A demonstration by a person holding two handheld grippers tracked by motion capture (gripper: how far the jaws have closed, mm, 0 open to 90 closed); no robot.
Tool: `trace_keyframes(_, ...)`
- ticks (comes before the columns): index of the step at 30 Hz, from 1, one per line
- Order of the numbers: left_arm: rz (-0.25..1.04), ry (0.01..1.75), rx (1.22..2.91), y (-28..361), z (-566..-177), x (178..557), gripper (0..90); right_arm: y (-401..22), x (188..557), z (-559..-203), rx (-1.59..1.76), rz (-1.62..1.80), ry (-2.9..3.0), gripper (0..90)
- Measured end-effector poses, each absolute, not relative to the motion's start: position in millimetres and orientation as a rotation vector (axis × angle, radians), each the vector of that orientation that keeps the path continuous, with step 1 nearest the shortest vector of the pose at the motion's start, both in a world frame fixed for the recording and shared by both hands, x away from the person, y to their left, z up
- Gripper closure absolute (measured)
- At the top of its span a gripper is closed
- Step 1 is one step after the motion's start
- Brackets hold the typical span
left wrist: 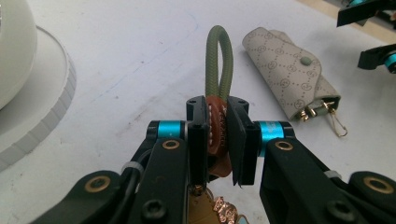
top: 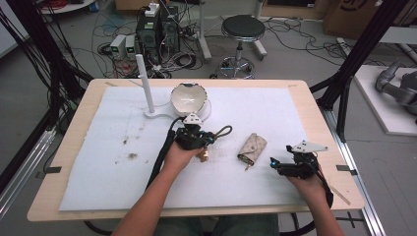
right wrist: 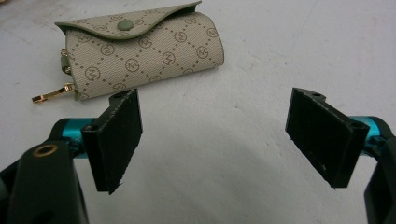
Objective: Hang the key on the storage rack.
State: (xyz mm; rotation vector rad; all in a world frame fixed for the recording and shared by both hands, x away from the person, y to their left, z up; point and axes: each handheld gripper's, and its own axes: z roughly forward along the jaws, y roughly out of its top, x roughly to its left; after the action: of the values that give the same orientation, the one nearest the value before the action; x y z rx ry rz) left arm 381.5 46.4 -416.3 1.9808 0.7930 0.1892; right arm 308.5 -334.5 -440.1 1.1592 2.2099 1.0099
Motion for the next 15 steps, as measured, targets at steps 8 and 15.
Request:
trace_keyframes(8, 0.206, 0.802, 1.918, 63.5, -403.6, 377.7, 79.0, -333.3, 310.0, -440.9, 1.147, 1.013, 2.215, 19.0)
trace_keyframes(15, 0.307, 0.797, 1.854, 97.4, -372.5, 368.3, 79.0, -331.3, 311.4, -440.7, 1.144, 1.016, 2.216, 19.0)
